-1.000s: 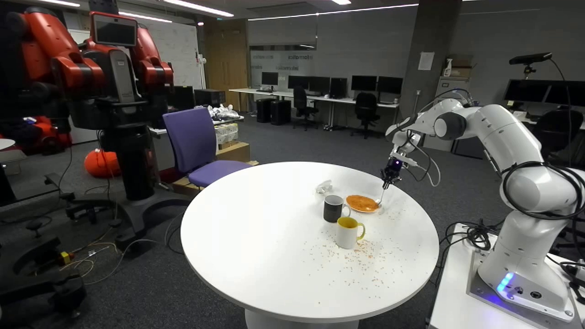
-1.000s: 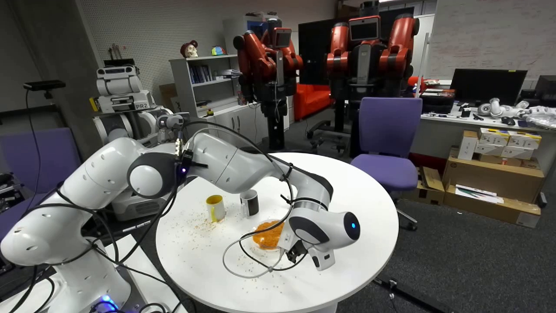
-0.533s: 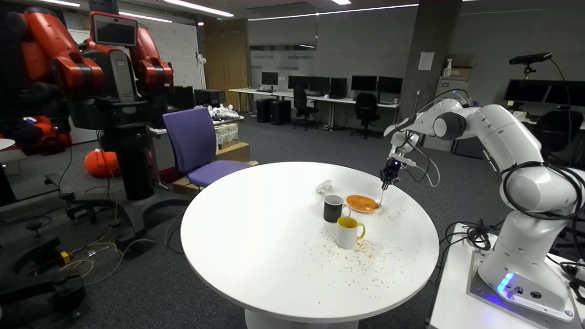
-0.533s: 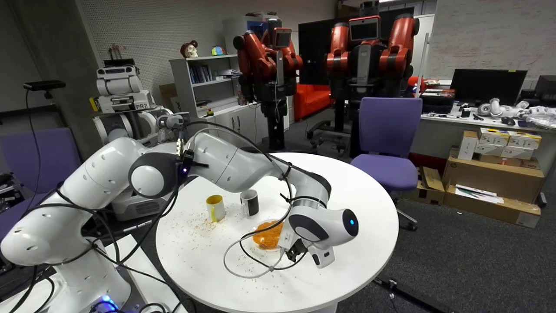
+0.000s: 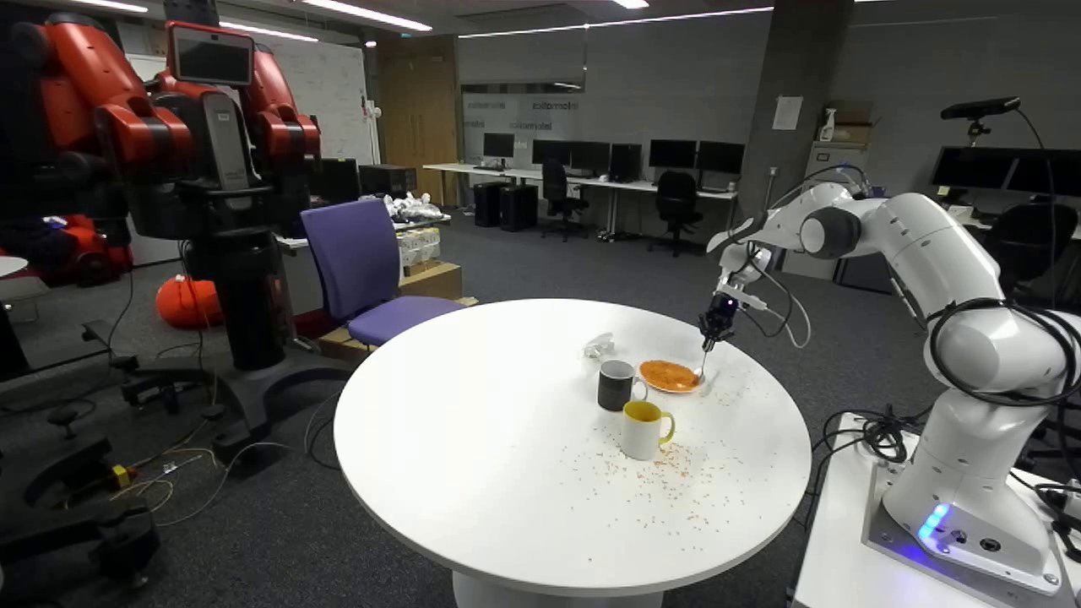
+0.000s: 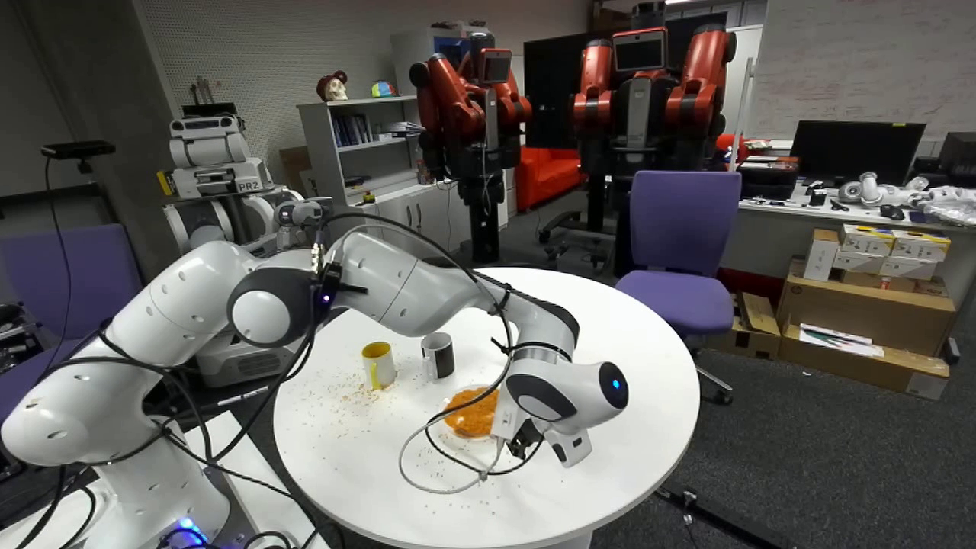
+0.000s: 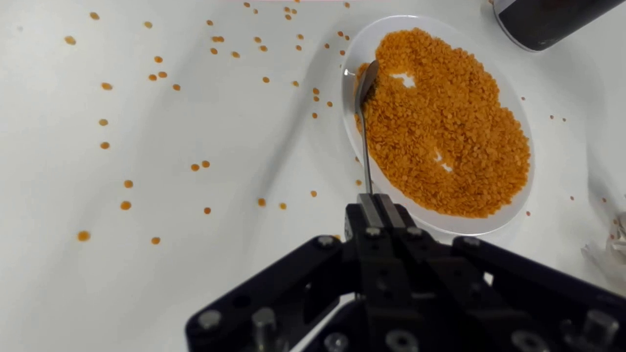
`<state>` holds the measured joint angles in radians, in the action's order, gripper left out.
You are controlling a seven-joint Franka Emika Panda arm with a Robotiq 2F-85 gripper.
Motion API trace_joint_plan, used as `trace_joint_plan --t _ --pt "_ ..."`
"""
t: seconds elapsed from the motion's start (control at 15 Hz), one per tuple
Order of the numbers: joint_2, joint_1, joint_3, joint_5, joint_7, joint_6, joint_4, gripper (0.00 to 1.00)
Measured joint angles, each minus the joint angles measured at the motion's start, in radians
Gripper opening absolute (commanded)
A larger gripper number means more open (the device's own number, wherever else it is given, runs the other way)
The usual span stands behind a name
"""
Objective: Put a teaspoon of sugar in the blue and white cup and leave spoon in the cup
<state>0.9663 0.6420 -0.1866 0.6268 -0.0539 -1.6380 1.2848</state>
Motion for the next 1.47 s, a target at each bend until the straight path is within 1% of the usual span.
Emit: trace_joint_plan --t 0.8,1.13,1.47 --pt "0.002 -0.003 0.02 0.011 -0.114 -0.104 0.01 0.01" --pt "0.002 -0.003 0.036 0.028 -0.16 -0.128 0.013 0.01" --pt "0.002 -0.003 0.053 0.057 -0.221 -0.179 0.016 0.01"
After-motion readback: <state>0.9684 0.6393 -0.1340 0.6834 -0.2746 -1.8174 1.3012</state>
